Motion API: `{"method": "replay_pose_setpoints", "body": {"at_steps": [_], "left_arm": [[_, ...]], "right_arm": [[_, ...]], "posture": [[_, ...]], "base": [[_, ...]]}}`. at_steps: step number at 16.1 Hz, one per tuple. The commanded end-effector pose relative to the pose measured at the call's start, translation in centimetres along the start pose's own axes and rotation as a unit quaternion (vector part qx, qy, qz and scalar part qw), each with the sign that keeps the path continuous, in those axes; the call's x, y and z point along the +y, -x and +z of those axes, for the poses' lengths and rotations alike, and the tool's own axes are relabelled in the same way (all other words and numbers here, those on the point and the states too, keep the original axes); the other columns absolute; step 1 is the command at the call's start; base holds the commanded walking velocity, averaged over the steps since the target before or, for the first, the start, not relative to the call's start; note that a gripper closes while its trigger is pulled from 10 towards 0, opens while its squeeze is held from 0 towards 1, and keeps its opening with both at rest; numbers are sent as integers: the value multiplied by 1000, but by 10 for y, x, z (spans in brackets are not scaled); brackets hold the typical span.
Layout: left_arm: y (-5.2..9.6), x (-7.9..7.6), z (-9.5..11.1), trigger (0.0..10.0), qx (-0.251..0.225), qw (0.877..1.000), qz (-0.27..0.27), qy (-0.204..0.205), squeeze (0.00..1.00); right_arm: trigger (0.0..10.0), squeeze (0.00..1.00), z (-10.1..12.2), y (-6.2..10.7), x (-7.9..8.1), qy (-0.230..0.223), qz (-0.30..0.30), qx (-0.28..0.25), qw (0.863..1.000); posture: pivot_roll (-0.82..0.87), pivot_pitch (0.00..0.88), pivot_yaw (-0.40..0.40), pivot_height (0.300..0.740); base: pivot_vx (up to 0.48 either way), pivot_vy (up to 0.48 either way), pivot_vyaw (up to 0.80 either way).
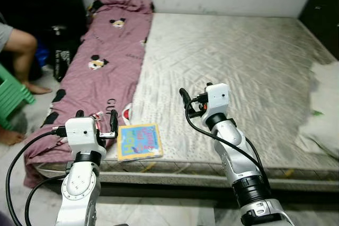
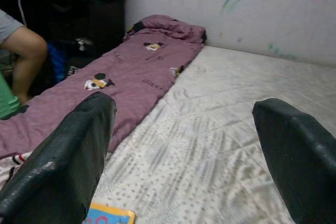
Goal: Clean up the room
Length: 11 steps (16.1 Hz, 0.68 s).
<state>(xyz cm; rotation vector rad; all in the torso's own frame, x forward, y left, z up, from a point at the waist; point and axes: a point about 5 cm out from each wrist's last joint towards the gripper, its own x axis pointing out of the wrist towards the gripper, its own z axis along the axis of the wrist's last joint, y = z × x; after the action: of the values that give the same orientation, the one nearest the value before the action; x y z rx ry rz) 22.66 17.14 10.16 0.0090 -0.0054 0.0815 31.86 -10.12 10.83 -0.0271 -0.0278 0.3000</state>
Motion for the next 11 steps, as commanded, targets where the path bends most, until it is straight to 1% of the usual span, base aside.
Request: {"method": "replay_pose_setpoints", "body": {"at_steps": [1, 3, 4, 6, 8, 9, 11], "left_arm": [[-1, 0, 1, 10000, -2, 1000, 0, -4, 0], [0, 0, 2, 10000, -6, 1000, -4, -3, 0], [0, -2, 3, 10000, -9, 1000, -13, -4, 0], [0, -2, 2, 10000, -5, 1000, -9, -6, 0], [0, -2, 3, 10000, -11, 1000, -18, -4, 0], [0, -2, 2, 10000, -6, 1000, -17, -3, 0], [0, -3, 0, 10000, 2, 1000, -15, -7, 0]], "right_arm": [[10000, 0, 3, -3, 0, 4, 0, -4, 1000], [10000, 0, 3, -3, 0, 4, 1, -4, 1000], [10000, 0, 3, -3, 1, 4, 2, -4, 1000], [10000, 0, 3, -3, 1, 4, 2, -4, 1000], [10000, 0, 2, -3, 1, 4, 2, -4, 1000], [10000, 0, 2, -3, 1, 4, 2, -5, 1000], [10000, 0, 2, -3, 1, 4, 1, -4, 1000]], "posture": [[-32, 0, -26, 740], [-31, 0, -27, 740], [-31, 0, -27, 740], [-31, 0, -27, 740], [-28, 0, -25, 740], [-29, 0, -24, 740], [-30, 0, -24, 740]], "base": [[0, 0, 0], [0, 0, 0], [371, 0, 0], [317, 0, 0], [439, 0, 0], [379, 0, 0], [0, 0, 0]]}}
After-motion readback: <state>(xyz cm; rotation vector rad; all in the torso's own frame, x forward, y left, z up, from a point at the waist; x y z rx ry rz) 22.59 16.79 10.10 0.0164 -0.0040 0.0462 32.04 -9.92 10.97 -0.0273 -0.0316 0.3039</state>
